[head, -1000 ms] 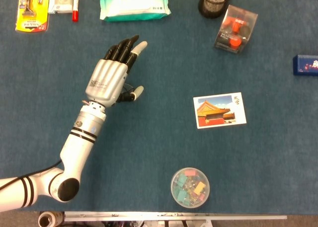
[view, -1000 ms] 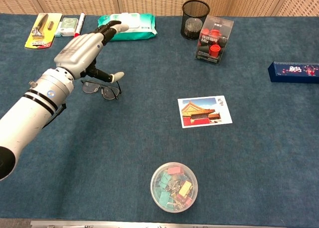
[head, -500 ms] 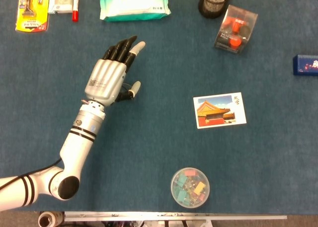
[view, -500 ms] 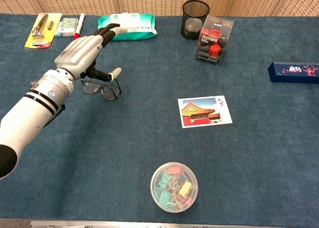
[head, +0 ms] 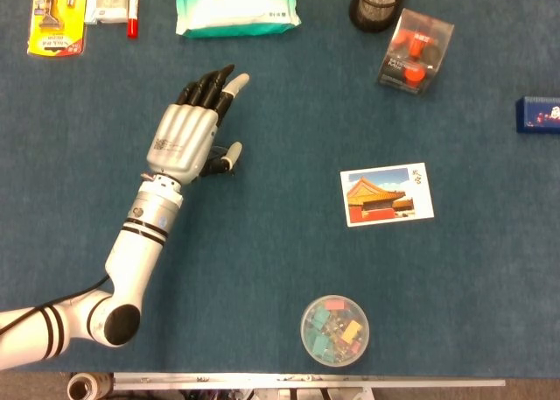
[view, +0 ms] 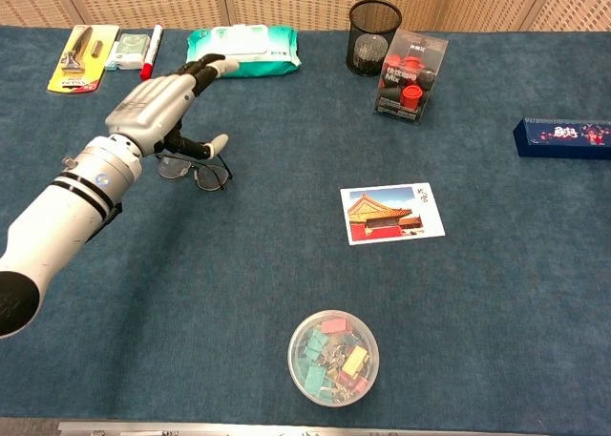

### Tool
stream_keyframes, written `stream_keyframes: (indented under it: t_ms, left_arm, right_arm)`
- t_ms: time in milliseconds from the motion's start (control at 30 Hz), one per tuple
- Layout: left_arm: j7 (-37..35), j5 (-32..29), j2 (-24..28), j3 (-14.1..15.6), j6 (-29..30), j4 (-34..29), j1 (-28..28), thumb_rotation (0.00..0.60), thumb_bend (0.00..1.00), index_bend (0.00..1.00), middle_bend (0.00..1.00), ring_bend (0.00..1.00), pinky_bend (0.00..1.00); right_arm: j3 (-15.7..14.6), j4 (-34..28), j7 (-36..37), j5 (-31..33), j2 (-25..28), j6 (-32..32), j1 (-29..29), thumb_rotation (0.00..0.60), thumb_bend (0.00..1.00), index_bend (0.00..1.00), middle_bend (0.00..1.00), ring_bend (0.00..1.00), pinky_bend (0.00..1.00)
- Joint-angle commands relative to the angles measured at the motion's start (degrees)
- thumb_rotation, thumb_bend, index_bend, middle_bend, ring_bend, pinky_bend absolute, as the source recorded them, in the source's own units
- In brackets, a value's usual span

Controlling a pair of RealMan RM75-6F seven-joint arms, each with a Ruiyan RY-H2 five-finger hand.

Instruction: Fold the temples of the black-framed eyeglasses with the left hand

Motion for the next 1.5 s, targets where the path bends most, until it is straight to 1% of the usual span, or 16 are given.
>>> stream_keyframes:
  t_ms: [33, 433, 1500]
  left_arm:
    - [-0.05, -0.25, -0.19, -0.05, -0.16, 0.5, -0.03, 0.6, 0.36, 0.07, 0.0, 0.0, 0.1]
    - [-0.14, -1.42, -0.75, -0.19, -0.68, 2.41, 0.09, 0.6, 0.36, 0.07, 0.0, 0.0, 0.1]
    - [3.4, -6.78, -3.33, -0.38, -3.45, 7.99, -0.24, 0.6, 0.36, 0.07, 0.0, 0.0, 0.1]
  right_arm:
    - [-0.01, 0.03, -0.01, -0.02, -0.02, 0.02, -0.02, 0.6, 0.6, 0.58, 0.52, 0.42, 0.66]
    - [-0.11, 0.11, -0.18, -0.09, -0.23, -0.19, 0.03, 0.6, 0.6, 0.58, 0.52, 0.42, 0.66]
    - [-0.09, 0.01, -0.01, -0.11, -0.18, -0.23, -0.04, 0.6, 0.6, 0.58, 0.52, 0.42, 0.66]
